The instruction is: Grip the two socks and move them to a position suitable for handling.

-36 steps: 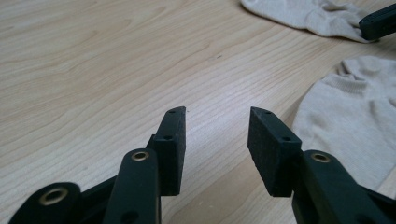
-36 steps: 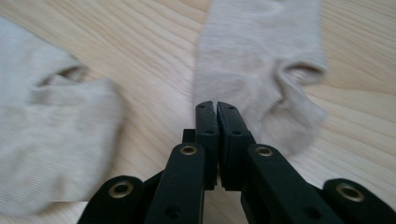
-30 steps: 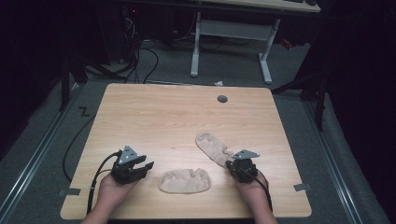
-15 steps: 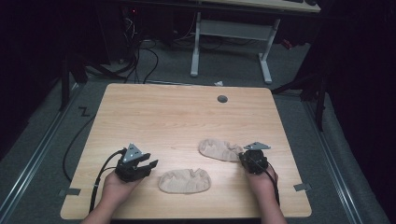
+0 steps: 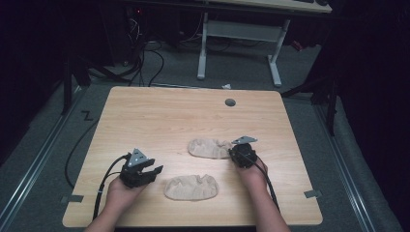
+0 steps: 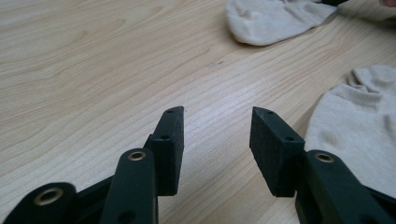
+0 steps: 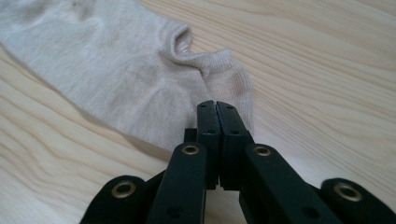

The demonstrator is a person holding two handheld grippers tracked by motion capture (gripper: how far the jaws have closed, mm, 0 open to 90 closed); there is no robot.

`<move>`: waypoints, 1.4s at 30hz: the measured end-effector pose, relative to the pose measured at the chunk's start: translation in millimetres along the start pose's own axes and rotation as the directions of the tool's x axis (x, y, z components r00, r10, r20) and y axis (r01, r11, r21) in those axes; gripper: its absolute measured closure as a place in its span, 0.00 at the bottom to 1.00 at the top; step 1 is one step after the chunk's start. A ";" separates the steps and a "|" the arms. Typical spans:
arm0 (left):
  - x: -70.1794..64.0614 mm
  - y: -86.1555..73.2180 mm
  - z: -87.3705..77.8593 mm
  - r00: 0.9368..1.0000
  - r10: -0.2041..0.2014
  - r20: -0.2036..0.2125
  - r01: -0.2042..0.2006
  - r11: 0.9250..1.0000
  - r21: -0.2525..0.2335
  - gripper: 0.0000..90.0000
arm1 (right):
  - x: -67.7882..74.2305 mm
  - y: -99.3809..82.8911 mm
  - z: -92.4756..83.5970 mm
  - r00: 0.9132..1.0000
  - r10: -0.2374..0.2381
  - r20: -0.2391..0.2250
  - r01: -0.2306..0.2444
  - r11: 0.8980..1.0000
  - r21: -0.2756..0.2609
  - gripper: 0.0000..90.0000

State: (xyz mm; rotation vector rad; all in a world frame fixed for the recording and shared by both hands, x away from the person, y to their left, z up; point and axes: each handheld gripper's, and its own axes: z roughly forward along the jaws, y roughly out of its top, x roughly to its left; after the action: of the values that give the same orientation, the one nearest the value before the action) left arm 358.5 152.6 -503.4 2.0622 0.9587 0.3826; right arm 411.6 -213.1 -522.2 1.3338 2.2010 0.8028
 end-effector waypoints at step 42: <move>-16.0 52.5 113.4 0.997 0.012 -0.075 -0.010 1.000 0.027 0.96 | 9.1 7.8 10.2 0.996 0.044 -0.082 -0.048 0.998 -0.042 0.86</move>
State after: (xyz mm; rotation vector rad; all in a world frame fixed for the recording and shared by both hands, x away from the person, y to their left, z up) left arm 437.0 58.4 -532.5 2.0903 1.0030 0.4585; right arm 419.1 -199.6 -525.0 1.3577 2.2079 0.9318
